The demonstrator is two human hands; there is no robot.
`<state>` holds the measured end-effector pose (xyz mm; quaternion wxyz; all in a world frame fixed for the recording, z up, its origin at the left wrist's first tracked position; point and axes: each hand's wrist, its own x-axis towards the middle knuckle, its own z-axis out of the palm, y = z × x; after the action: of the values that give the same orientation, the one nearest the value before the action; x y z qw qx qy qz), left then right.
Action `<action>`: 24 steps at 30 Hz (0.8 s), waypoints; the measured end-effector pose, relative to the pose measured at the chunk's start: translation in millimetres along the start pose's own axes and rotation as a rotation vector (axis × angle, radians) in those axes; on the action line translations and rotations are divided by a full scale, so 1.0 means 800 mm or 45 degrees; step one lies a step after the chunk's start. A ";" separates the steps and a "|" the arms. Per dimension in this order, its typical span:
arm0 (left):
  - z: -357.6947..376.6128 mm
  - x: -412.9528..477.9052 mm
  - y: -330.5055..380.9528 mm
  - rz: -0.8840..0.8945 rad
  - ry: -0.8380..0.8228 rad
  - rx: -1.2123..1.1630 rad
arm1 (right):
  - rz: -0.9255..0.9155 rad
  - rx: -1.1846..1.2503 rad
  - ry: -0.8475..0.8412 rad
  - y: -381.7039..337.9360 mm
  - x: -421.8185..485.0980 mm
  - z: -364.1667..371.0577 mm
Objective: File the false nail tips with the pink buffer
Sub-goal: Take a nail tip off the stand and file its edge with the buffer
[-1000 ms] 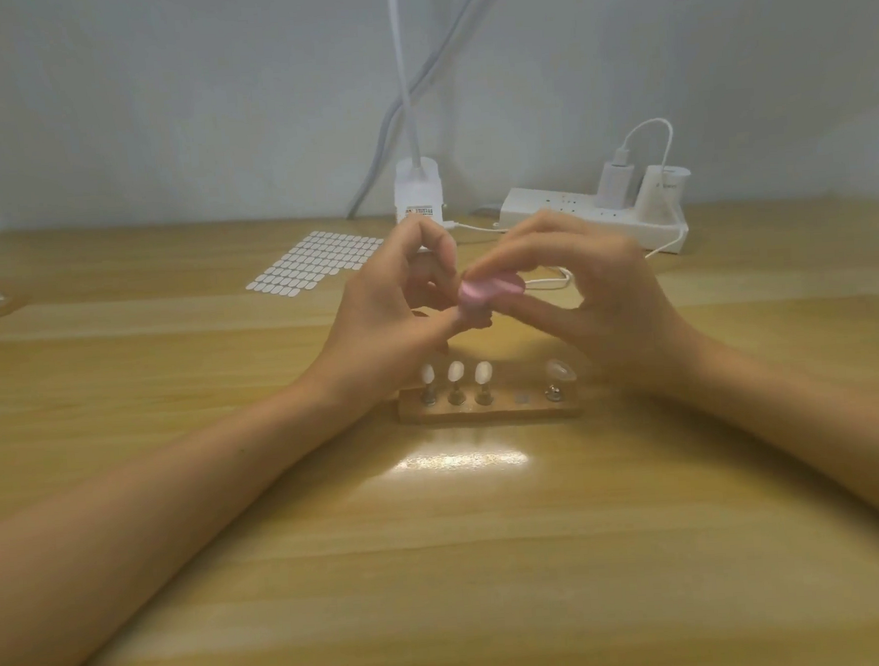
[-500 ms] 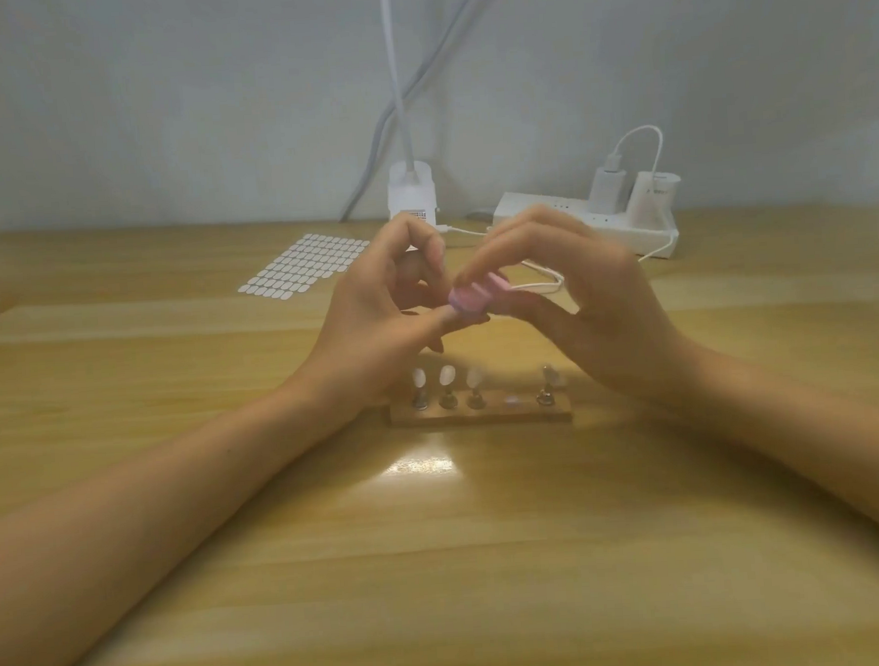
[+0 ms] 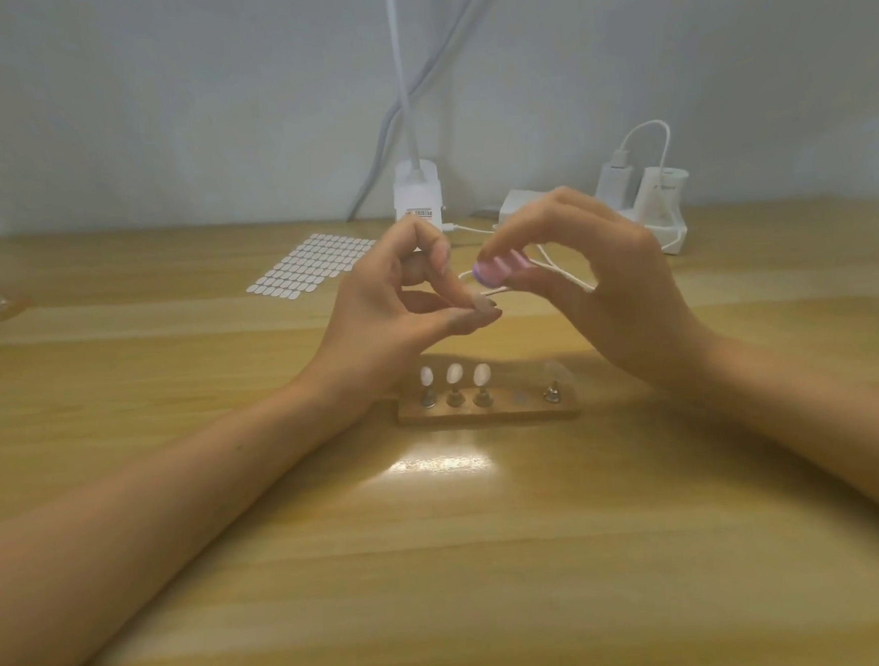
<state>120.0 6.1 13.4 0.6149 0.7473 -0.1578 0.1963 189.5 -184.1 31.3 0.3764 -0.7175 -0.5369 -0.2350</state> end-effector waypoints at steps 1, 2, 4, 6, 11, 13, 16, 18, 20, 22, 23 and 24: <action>0.000 0.000 0.000 0.016 0.004 0.017 | -0.064 0.017 -0.038 -0.003 -0.001 0.004; 0.000 0.000 0.001 0.028 0.008 0.038 | -0.103 0.019 -0.084 -0.004 -0.002 0.008; -0.001 0.000 0.001 0.013 0.016 0.041 | -0.032 -0.014 -0.087 -0.001 -0.002 0.007; -0.001 -0.001 0.000 -0.004 0.023 0.021 | 0.070 -0.030 -0.001 0.003 0.000 0.000; 0.001 0.000 0.003 0.031 0.018 0.085 | -0.089 -0.036 -0.101 -0.004 -0.004 0.012; 0.000 -0.001 0.002 0.012 0.007 0.043 | 0.050 -0.058 -0.039 0.001 0.000 0.006; 0.002 -0.002 0.002 0.014 0.011 0.025 | -0.004 -0.027 0.005 -0.003 -0.002 0.003; 0.001 0.000 0.003 0.031 0.030 0.057 | -0.153 -0.018 -0.111 -0.008 -0.006 0.013; 0.000 0.001 0.002 0.015 0.028 0.045 | -0.076 -0.053 -0.116 -0.003 -0.005 0.012; 0.000 -0.001 0.000 0.004 0.022 0.017 | 0.040 -0.064 -0.047 0.003 0.001 0.003; 0.001 -0.001 0.000 0.008 0.011 0.013 | 0.036 -0.055 -0.025 0.003 0.000 0.001; 0.001 0.000 -0.001 0.016 0.013 0.015 | -0.015 -0.048 -0.034 0.000 -0.002 0.002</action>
<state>120.2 5.0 12.7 0.6102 0.7488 -0.1581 0.2048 189.2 -183.5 29.2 0.3541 -0.7245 -0.5415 -0.2377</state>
